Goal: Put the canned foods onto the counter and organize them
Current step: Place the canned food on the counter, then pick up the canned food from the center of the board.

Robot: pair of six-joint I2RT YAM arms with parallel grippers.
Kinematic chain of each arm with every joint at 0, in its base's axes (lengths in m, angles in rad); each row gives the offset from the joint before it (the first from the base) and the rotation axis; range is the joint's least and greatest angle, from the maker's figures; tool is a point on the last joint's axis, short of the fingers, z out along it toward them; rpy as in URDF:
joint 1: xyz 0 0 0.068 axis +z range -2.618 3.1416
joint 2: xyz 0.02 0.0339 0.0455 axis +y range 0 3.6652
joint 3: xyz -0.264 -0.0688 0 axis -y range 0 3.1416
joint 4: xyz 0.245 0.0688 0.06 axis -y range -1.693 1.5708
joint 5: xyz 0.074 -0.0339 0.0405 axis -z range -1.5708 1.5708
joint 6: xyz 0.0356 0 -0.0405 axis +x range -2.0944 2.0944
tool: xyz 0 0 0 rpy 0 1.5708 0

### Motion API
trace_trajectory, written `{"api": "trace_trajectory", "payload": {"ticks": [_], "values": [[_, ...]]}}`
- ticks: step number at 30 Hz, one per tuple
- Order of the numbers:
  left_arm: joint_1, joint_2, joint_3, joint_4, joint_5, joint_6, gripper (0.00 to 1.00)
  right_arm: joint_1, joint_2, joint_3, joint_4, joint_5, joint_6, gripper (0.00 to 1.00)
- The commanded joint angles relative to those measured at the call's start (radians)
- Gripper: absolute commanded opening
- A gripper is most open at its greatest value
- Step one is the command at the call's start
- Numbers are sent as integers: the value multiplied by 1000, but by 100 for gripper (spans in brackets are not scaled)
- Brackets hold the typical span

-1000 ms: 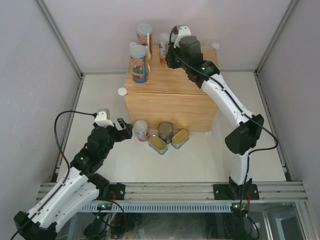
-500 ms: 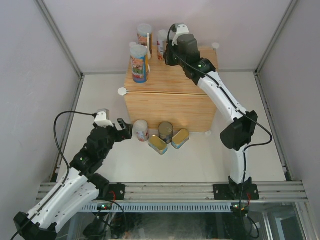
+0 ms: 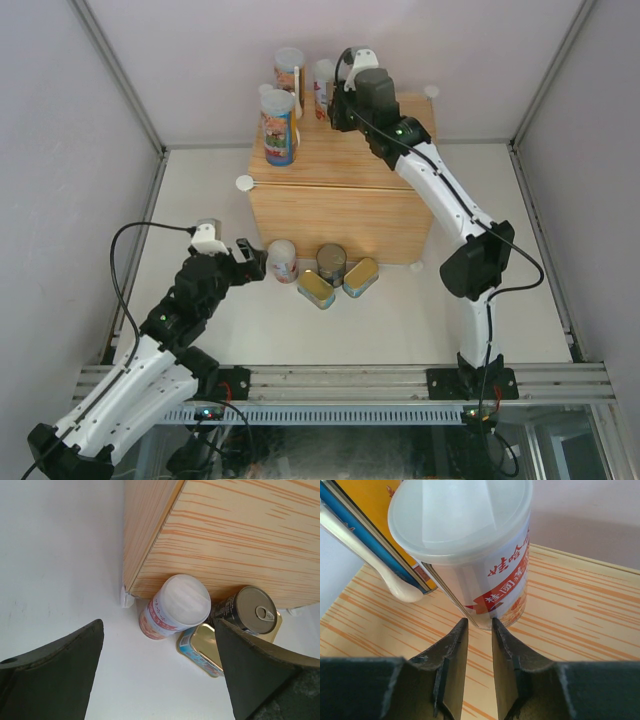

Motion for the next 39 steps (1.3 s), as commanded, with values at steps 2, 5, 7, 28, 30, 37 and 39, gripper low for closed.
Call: {"api": "trace_trajectory", "payload": {"ticks": [2,5,7,28,30,37,39], "values": [[-6,4,3,12,34,25,96,20,-39,22,47,25,-2,26],[-6,25,14,-5,53,28,97,22,-68,-6,40,26,7,27],[-5,45,22,-28,60,28,98,28,-105,-40,46,26,9,29],[-40,92,43,-100,57,-16,100,158,-589,-521,62,176,-11,64],[-69,106,41,-87,21,-23,100,180,-636,-585,73,194,-8,64],[-136,219,87,-52,-67,-21,100,222,-760,-727,60,234,31,63],[-145,254,114,-47,-82,-13,100,230,-784,-752,58,237,34,63]]}}
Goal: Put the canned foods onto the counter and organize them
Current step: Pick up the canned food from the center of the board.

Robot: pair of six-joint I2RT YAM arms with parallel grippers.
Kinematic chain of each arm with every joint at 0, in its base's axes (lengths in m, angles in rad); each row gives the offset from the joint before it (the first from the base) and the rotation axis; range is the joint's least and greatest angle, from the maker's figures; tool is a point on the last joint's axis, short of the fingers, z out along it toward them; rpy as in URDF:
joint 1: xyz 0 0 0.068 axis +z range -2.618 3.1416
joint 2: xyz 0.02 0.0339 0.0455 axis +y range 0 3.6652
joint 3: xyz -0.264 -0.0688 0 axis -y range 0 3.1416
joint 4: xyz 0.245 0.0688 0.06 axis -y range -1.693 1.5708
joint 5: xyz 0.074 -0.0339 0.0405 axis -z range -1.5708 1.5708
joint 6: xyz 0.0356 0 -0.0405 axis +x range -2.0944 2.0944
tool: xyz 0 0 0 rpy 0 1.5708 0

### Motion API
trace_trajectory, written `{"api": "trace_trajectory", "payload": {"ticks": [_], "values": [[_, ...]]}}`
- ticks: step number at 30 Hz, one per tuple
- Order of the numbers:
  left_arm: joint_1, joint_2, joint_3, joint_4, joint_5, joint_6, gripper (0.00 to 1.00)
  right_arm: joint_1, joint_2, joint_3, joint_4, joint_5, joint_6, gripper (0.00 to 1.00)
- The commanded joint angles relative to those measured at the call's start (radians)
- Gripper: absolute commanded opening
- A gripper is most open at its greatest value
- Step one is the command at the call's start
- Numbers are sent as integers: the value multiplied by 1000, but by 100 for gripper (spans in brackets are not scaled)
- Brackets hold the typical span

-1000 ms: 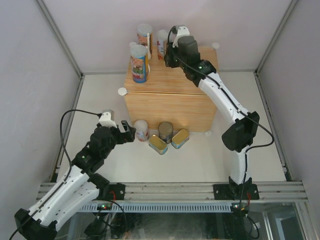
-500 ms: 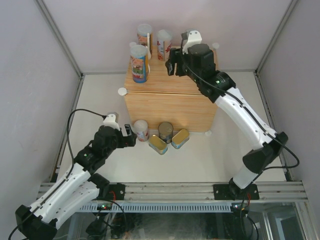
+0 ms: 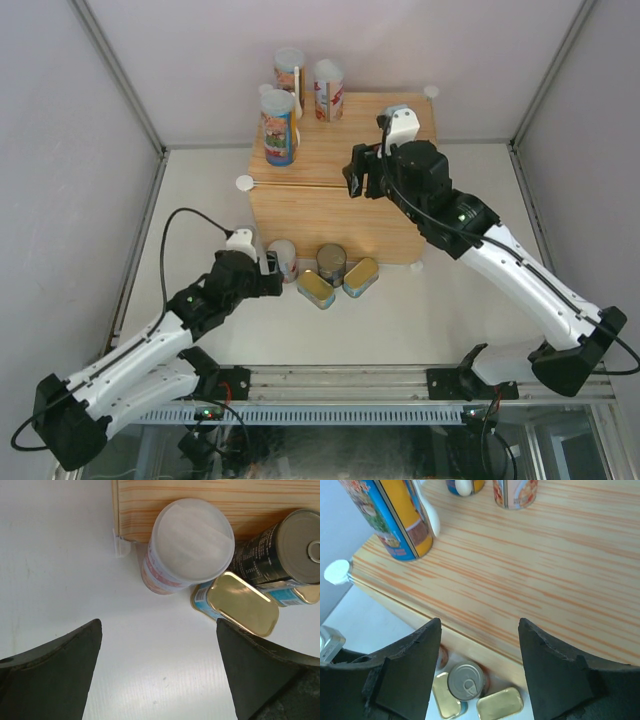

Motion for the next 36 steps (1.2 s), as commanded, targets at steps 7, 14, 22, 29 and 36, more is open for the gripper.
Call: {"api": "trace_trajectory", "payload": {"ticks": [7,14,22,29,36], "values": [[-37,127,140,78,-98,8,100,37,-110,-69,9,25,43,63],[-42,190,160,93,-114,1,100,56,-132,-97,11,19,49,63],[-43,271,196,123,-115,7,100,55,-141,-114,11,16,48,63],[-43,349,225,148,-116,8,100,33,-157,-136,12,9,49,63],[-45,411,240,167,-119,1,100,3,-175,-165,21,-13,59,63]]}}
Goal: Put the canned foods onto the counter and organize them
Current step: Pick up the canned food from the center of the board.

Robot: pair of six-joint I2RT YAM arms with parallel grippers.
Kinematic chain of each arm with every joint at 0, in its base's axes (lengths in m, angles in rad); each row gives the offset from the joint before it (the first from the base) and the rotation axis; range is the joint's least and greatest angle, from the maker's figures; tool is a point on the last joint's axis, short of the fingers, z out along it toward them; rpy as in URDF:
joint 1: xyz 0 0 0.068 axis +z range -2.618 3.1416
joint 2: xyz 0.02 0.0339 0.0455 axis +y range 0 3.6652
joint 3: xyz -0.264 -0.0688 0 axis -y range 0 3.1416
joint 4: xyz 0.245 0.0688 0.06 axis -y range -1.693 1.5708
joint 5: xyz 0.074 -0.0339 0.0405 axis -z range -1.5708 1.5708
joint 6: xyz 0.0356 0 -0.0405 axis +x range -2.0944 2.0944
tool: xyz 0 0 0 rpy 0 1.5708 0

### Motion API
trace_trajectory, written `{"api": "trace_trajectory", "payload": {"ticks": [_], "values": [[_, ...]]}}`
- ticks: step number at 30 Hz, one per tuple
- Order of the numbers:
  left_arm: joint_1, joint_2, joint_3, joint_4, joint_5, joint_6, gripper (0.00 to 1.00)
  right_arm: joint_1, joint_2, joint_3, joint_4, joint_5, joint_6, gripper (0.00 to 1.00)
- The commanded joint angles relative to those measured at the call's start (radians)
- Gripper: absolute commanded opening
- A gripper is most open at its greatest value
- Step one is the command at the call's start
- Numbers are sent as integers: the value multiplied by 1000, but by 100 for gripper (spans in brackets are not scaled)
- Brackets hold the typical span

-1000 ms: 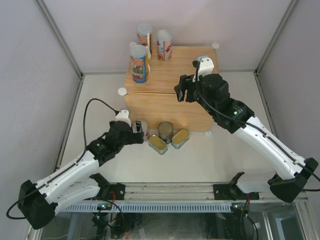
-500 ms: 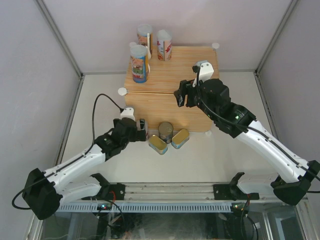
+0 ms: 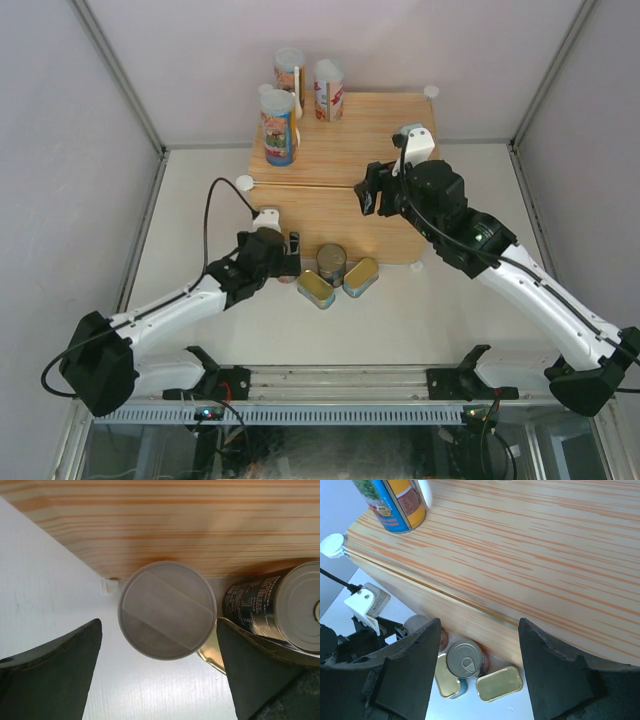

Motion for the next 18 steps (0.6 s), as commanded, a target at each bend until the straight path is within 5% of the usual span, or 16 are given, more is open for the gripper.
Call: {"api": "trace_trajectory", "payload": {"ticks": [1,18], "values": [[-7,22,62,51,-17,-1,100,-18,-39,-16,40,-15,23,63],[-13,91,68,69,-63,-17,96,-55,-46,-50,47,-53,34,63]]}}
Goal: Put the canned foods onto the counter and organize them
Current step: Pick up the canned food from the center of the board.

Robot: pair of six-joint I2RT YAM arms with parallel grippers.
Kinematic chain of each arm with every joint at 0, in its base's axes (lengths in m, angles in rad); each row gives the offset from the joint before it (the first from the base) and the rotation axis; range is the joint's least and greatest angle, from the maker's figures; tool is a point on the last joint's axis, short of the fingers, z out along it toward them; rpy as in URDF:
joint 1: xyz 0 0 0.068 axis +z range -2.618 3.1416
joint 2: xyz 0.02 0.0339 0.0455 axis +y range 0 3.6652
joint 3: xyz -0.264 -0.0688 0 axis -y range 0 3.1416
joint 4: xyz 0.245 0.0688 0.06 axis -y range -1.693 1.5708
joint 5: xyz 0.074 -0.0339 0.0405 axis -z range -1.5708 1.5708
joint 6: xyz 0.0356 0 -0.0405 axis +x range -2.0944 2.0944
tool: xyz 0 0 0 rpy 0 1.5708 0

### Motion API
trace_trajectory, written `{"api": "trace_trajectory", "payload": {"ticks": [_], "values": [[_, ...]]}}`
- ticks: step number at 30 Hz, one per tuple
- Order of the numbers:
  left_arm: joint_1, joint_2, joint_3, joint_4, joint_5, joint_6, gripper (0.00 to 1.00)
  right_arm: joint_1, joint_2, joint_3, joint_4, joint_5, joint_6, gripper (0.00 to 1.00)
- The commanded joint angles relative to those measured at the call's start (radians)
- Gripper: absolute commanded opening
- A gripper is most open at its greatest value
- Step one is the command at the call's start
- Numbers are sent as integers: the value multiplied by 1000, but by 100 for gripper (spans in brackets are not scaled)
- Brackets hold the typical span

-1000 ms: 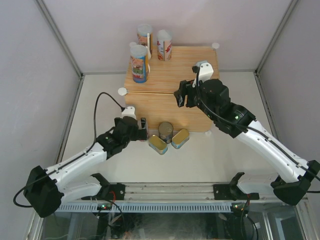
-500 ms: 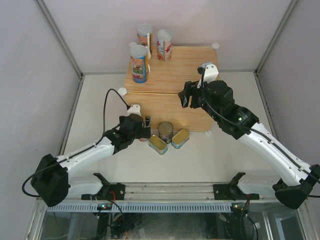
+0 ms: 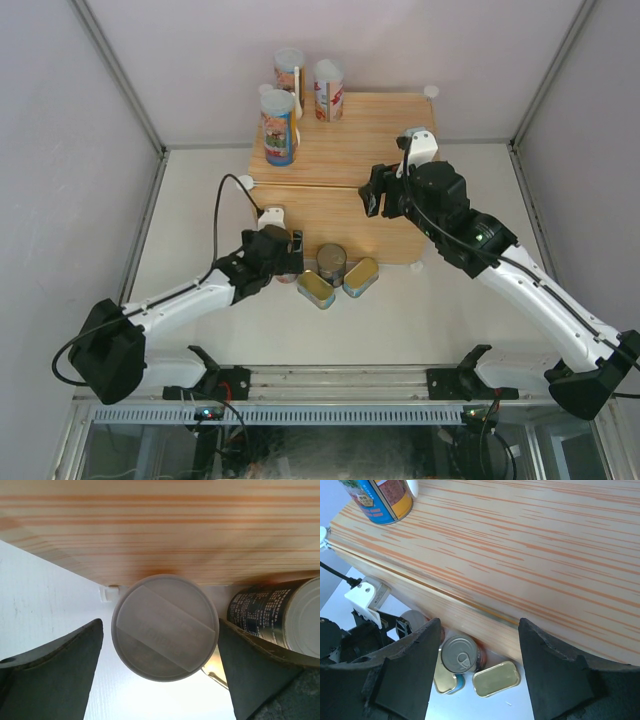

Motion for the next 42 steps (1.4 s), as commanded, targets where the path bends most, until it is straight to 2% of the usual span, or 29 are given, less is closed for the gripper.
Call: {"api": "trace_trajectory", "payload": {"ticks": [1,10,13,16,18,24,42], "values": [[-12,3,45,43,-37,-18,95,-5,-27,-1,42,-13,19,63],[-14,13,55,49,-27,-13,78,-9,-11,16,52,-32,19,64],[-14,21,54,56,-26,-10,69,-9,-13,16,48,-29,20,64],[-14,23,48,63,-20,-11,51,-9,-14,16,44,-27,22,63],[-14,23,45,63,-18,-11,34,-8,-17,16,43,-26,22,63],[-14,3,21,72,-9,-12,2,-4,-19,16,44,-24,25,64],[-25,-129,-49,94,-34,-4,0,-1,-42,27,23,5,15,64]]}}
